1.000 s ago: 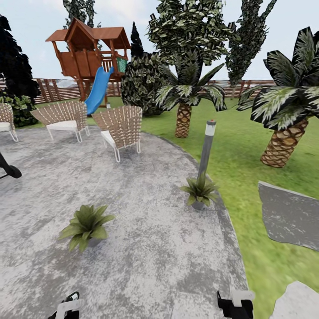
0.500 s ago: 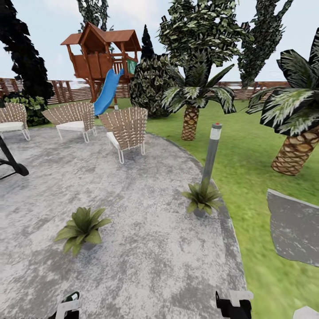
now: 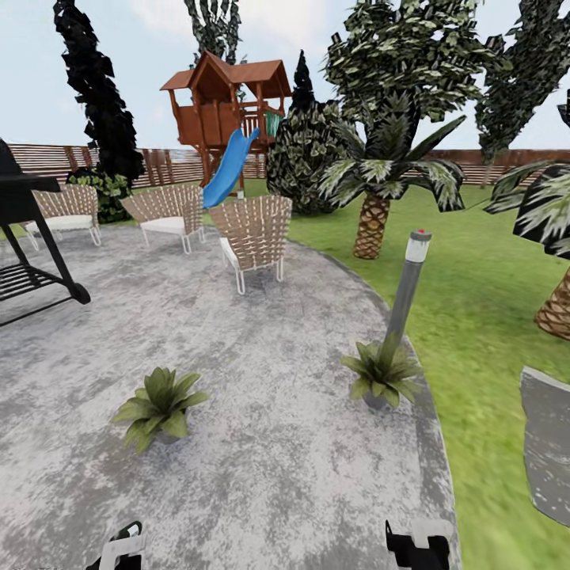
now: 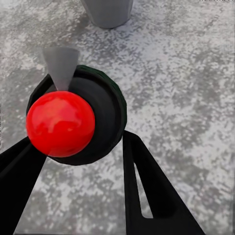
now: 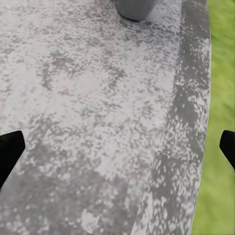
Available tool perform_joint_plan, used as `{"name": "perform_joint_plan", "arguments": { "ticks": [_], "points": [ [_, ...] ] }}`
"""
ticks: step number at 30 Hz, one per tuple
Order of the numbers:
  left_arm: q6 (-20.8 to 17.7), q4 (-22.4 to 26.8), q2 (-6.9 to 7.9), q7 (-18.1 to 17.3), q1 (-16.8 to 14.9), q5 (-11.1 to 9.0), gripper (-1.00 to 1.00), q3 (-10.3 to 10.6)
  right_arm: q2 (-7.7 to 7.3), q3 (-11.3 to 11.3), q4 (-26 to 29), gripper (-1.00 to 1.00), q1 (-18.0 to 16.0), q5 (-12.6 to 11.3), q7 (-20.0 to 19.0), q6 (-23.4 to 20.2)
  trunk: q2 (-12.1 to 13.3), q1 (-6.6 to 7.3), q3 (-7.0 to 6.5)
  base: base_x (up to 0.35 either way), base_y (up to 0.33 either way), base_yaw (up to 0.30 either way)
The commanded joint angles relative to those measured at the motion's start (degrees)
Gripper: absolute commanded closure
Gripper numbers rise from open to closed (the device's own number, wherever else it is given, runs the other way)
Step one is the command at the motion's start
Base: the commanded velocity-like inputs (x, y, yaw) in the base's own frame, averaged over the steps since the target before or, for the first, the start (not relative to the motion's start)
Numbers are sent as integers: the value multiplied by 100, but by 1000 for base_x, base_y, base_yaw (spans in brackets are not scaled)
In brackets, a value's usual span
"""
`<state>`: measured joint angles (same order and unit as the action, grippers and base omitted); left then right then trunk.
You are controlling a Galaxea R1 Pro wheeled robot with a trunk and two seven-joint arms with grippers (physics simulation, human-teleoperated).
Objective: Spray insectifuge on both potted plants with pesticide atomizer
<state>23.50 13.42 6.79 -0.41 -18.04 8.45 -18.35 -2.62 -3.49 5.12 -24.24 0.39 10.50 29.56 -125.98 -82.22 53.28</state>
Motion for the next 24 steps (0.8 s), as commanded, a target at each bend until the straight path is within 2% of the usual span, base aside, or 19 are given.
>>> {"name": "perform_joint_plan", "arguments": {
  "ticks": [1, 6, 13, 15, 17, 19, 21, 24],
  "points": [
    [23, -6, -2, -3, -6, 60, 100, -46, -1, -37, -2, -100, -2, 5, 39, 6, -2, -1, 7, 142, -138, 269],
    [23, 1, -2, -3, -6, 53, 100, -53, -1, -37, 8, -100, -2, 5, 39, 6, -2, -1, 21, 32, -30, 207],
    [21, 19, 36, -117, -8, 113, 100, 3, -9, -44, 20, -100, -2, 15, 22, 9, -2, -1, 43, 1, -1, 10],
    [7, 30, 49, -330, -17, 298, 100, 143, -10, -70, 33, -100, -2, 28, 12, 5, -2, -1, 44, 0, 0, 0],
    [-10, 56, 70, -662, -47, 595, 100, 343, -13, -211, 104, -100, -2, 113, 6, 0, -2, -1, 44, 0, 0, 0],
    [-20, 75, 107, -1017, -78, 876, 100, 461, -16, -482, 324, -100, -2, 339, -8, -9, -2, -1, 44, 0, 0, 0],
    [-20, 89, 158, -1302, -90, 1073, 100, 505, -22, -705, 585, -100, -2, 568, -47, -18, -2, -1, 44, 0, 0, 0],
    [-41, 208, 305, -2049, -135, 1557, 100, 540, -23, -967, 1057, -100, -5, 1028, -249, -35, -2, -1, 44, 0, 0, 0]
  ]
}}
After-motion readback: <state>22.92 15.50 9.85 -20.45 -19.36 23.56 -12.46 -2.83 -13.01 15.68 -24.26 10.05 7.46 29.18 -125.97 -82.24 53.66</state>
